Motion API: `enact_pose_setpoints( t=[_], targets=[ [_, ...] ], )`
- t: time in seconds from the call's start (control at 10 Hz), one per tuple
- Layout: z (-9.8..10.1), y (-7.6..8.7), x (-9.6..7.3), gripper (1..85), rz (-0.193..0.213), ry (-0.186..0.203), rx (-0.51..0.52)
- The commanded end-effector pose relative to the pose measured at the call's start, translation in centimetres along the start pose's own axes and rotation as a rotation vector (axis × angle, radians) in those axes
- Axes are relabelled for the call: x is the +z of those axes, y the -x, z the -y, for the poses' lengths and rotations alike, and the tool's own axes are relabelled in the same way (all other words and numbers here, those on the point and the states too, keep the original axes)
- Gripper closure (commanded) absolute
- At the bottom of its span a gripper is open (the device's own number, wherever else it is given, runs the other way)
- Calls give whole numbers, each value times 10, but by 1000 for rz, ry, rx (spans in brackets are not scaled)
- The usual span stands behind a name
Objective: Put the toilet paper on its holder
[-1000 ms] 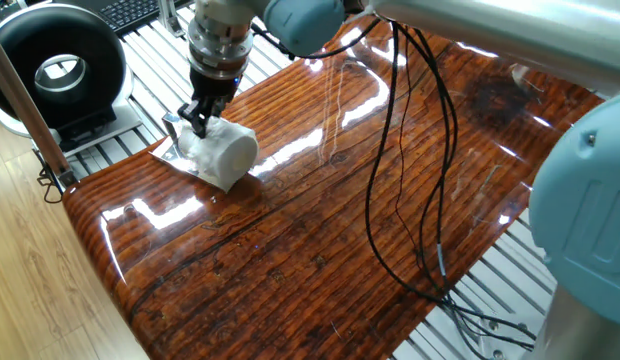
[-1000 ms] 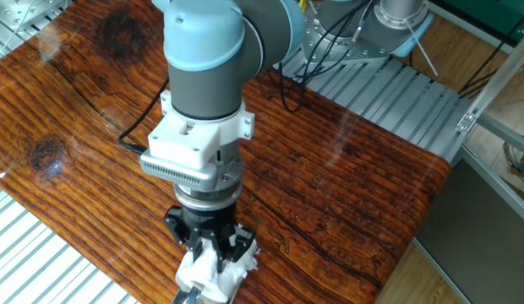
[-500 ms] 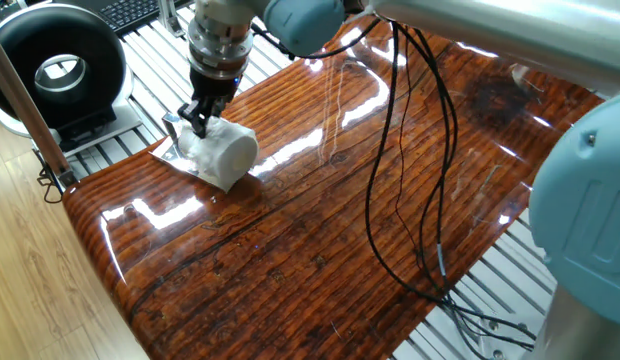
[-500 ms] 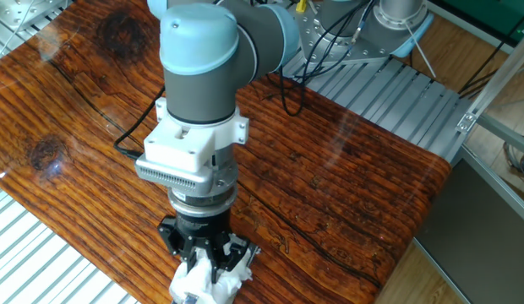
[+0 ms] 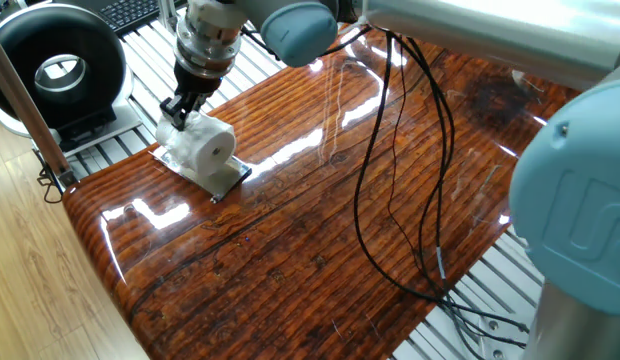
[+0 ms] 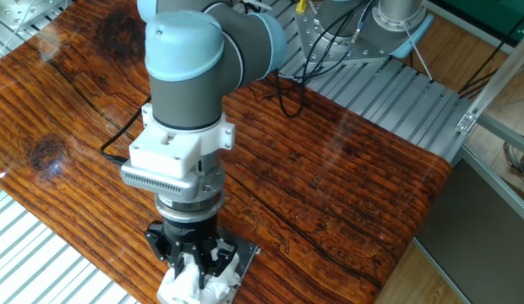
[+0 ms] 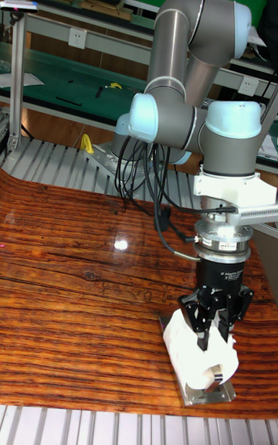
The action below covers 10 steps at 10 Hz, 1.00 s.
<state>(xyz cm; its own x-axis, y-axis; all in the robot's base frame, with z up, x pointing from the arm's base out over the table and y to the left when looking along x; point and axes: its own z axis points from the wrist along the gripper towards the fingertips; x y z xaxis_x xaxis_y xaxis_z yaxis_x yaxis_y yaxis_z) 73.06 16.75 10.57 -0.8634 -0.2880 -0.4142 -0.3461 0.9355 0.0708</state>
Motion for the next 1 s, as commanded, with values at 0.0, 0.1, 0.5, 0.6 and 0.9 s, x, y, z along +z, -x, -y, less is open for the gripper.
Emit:
enact_pose_setpoints(
  t=[0.0,0.1,0.5,0.6,0.9],
  targets=[
    [6,7,3,847,2,-17,55],
    [6,8,3,847,-7,-30,87],
    [11,4,5,847,-25,-60,115],
    [13,2,4,847,-32,-69,121],
    [26,-38,-4,713,-197,-117,108]
  ],
)
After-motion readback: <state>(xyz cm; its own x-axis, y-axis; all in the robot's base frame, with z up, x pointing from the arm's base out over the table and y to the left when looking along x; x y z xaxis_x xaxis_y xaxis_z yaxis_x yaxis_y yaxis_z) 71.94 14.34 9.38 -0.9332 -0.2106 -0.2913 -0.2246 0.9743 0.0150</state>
